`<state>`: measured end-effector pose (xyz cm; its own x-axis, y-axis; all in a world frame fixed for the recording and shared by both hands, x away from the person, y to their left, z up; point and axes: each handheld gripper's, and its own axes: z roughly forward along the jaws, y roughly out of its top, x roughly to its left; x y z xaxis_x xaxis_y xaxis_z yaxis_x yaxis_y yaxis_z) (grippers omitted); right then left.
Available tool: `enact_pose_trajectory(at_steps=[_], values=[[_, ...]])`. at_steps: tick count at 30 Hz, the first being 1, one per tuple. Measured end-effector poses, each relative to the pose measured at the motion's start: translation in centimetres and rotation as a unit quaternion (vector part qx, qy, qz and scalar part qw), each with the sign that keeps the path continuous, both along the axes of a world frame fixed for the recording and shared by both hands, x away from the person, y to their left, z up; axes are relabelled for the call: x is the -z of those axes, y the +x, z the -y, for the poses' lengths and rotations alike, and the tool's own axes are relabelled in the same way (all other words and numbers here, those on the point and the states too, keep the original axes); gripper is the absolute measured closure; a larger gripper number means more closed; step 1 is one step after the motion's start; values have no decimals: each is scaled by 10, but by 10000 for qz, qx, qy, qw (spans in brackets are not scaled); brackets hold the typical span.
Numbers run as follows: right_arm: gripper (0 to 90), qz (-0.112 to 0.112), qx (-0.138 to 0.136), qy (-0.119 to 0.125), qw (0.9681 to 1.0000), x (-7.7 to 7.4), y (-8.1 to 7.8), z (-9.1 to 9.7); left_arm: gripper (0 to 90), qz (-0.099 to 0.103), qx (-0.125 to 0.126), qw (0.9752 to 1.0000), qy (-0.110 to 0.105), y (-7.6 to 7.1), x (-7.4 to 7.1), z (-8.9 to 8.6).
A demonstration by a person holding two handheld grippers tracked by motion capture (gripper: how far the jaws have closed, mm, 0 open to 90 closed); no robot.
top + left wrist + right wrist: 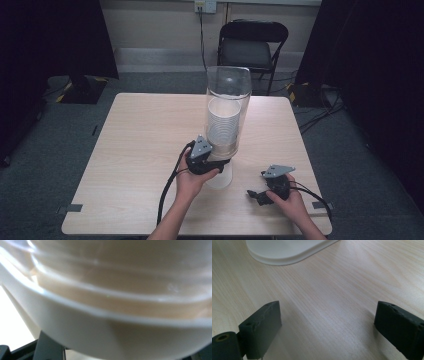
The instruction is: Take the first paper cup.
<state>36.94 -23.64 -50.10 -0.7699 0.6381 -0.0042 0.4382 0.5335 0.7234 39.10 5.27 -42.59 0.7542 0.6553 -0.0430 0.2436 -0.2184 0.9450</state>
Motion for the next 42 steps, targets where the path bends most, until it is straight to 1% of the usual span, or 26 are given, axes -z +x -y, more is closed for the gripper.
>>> enact_pose_trajectory(at_steps=[1,3,4,7,8,9,10,11,12,13,14,15,16,17,19,21,23,24,25,26,29,33,37,38,41,42], values=[[67,0,0,0,10000,0,0,0,355,0,0,10000,0,0,0,0],[67,1,-7,-1,10000,0,0,0,356,121,-51,9998,-156,-1,4,1],[67,4,-9,-1,10000,0,0,0,356,126,-71,9998,-106,-2,5,0],[67,5,-11,1,10000,0,0,0,357,134,-68,9998,-132,-3,5,1],[67,5,-10,0,10000,0,0,0,357,63,-88,9999,-133,-3,5,1],[67,2,-8,1,10000,0,0,0,357,90,-164,9998,6,-4,7,1],[67,6,-9,-1,10000,0,0,0,357,41,-159,9998,68,-5,10,1],[67,4,-10,2,10000,0,0,0,358,-61,-154,9998,56,-5,16,2],[67,4,-10,2,10000,0,0,0,369,-61,-154,9998,56,-5,16,2],[67,-5,-8,7,10000,0,0,1,372,-421,-172,9985,289,-6,29,2],[67,-2,-17,8,10000,0,0,1,371,-749,-135,9957,519,-7,39,2],[67,-3,-24,1,10000,0,-1,1,370,-842,-97,9933,784,-18,62,3],[67,1,-38,2,10000,0,-1,2,370,-832,-124,9943,661,-21,63,2],[67,-9,-48,1,10000,0,-1,2,369,-766,-127,9947,674,-22,60,0],[66,-10,-62,3,10000,0,0,2,367,-735,-59,9935,865,-22,56,-4],[65,-9,-64,-4,10000,0,0,2,366,-867,-22,9923,889,-23,55,-11],[65,-7,-70,-4,10000,0,0,2,364,-907,54,9907,1016,-25,57,-16],[65,-7,-70,-4,10000,0,0,2,364,-907,54,9907,1016,-25,57,-16],[65,-3,-87,-5,10000,0,0,3,363,-980,81,9893,1077,-27,60,-17],[65,-12,-94,-2,10000,0,0,3,363,-1049,141,9866,1244,-31,65,-20],[65,-13,-95,-3,10000,0,0,3,362,-1094,156,9850,1322,-35,65,-24],[65,-11,-94,-3,10000,0,0,3,360,-1053,209,9851,1344,-38,61,-31],[65,-5,-109,2,9999,0,0,3,359,-1006,247,9861,1299,-42,60,-39],[65,-4,-110,2,9999,0,0,3,358,-962,360,9861,1305,-46,59,-41],[65,-2,-112,0,9999,0,0,3,357,-957,400,9857,1326,-50,60,-42],[65,-2,-113,-1,9999,0,0,3,357,-993,445,9857,1288,-53,60,-41]])
